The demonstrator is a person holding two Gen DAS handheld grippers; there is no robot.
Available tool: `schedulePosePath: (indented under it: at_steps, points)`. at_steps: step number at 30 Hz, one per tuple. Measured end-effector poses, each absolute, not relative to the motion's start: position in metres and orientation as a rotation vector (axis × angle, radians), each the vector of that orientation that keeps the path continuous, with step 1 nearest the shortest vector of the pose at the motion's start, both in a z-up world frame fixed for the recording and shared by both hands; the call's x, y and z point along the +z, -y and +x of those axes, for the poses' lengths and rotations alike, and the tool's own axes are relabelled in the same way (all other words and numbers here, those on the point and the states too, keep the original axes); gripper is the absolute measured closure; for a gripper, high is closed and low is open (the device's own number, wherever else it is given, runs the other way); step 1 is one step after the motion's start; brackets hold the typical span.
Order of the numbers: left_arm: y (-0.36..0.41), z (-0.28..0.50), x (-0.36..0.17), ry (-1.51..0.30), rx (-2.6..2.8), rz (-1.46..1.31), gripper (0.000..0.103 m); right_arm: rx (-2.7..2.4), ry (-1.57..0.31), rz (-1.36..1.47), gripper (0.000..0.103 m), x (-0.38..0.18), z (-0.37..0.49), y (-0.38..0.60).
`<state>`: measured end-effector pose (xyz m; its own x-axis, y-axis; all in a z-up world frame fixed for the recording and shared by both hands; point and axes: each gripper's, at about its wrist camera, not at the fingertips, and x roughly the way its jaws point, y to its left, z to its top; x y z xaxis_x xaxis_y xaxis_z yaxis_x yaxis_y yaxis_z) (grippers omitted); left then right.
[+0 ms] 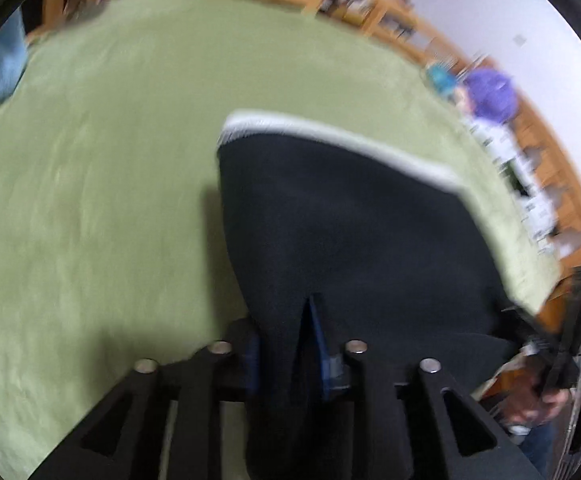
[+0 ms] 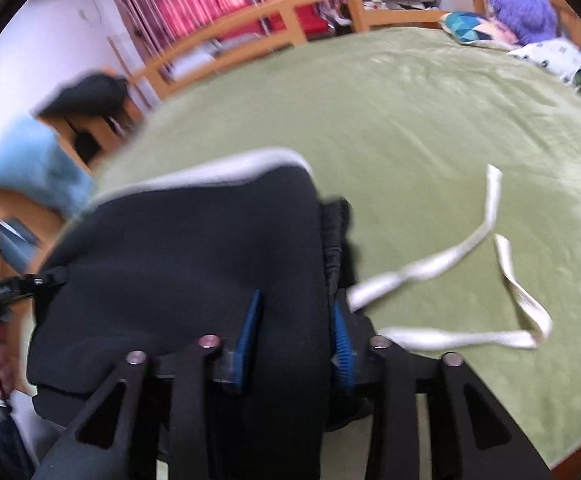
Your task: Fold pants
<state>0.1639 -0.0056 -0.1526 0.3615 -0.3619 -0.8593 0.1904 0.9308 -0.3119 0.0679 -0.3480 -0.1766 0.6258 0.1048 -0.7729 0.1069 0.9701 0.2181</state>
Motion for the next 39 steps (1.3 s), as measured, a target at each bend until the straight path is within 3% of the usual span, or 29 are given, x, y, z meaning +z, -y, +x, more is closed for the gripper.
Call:
schedulePosePath:
  at_steps: [4, 8, 13, 16, 18, 26, 29, 32, 36, 39]
  points:
    - [-0.010, 0.139, -0.147, -1.093, -0.305, -0.147, 0.069, -0.036, -0.858, 0.300, 0.056, -0.153, 0.035, 0.366]
    - [-0.011, 0.111, -0.114, -0.965, -0.318, -0.165, 0.048, 0.003, -0.738, 0.246, 0.057, -0.118, 0.020, 0.349]
    - [0.017, 0.080, -0.120, -0.908, -0.356, -0.138, 0.048, 0.106, -0.797, 0.104, 0.073, -0.148, 0.022, 0.306]
    - [0.025, 0.065, -0.169, -0.998, -0.305, -0.079, 0.048, 0.100, -0.829, 0.071, 0.074, -0.181, 0.010, 0.302]
    - [0.032, 0.052, -0.181, -0.922, -0.282, -0.039, 0.048, 0.108, -0.823, 0.023, 0.074, -0.188, -0.001, 0.299]
    - [0.023, 0.081, -0.138, -0.963, -0.373, -0.139, 0.043, 0.188, -0.836, 0.047, 0.075, -0.153, 0.008, 0.309]
    - [0.029, 0.116, -0.118, -0.910, -0.350, -0.112, 0.040, 0.173, -0.721, 0.042, 0.065, -0.122, 0.034, 0.316]
    - [0.036, 0.162, -0.107, -0.871, -0.293, -0.091, 0.039, 0.160, -0.680, 0.030, 0.065, -0.106, 0.083, 0.313]
    - [0.027, 0.205, -0.116, -0.925, -0.294, -0.165, 0.039, 0.098, -0.756, -0.030, 0.063, -0.116, 0.152, 0.311]
    - [0.019, 0.212, -0.129, -0.936, -0.280, -0.187, 0.039, 0.143, -0.883, 0.127, 0.054, -0.148, 0.184, 0.334]
